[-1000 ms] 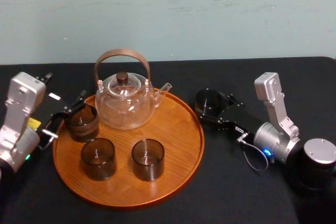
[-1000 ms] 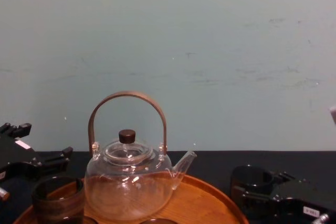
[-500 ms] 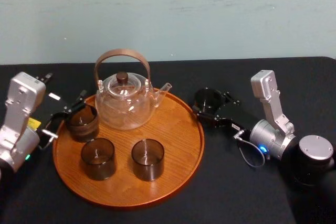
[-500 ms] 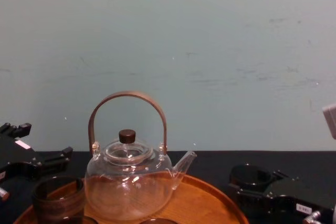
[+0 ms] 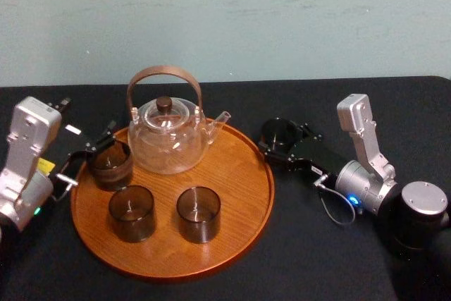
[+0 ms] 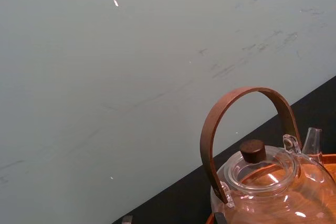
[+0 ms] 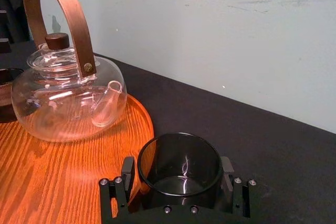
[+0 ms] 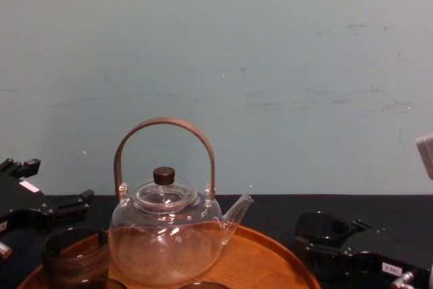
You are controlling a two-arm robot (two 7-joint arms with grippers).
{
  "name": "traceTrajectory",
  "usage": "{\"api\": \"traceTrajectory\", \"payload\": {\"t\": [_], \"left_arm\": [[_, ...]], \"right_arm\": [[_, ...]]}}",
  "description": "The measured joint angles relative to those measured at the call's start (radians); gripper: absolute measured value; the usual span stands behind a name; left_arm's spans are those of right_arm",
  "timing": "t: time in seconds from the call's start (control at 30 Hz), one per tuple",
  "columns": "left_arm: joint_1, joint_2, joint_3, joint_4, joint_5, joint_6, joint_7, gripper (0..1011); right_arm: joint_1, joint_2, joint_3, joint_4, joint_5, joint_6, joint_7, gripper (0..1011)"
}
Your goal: Pick up the glass from the table and place it on the tray.
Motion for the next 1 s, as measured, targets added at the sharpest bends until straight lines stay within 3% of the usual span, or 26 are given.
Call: {"api": "traceTrajectory", "payload": {"t": [0.13,0.33,1.0], "left_arm": [[0.000,0.000,0.000,0.000,0.000,0.000,0.000,1001],[0.000,0.000,0.000,0.000,0.000,0.000,0.000,1001],[0.000,0.000,0.000,0.000,0.000,0.000,0.000,1001]], "right_arm": [[0.000,0.000,0.000,-0.001,0.000,0.000,0.000,1003],[-0.001,0.001,0.000,-0.002,0.000,0.001,-0.001,904],[-0.002,0.001,0.000,-0.004,0.000,0.002,-0.001,904]]}}
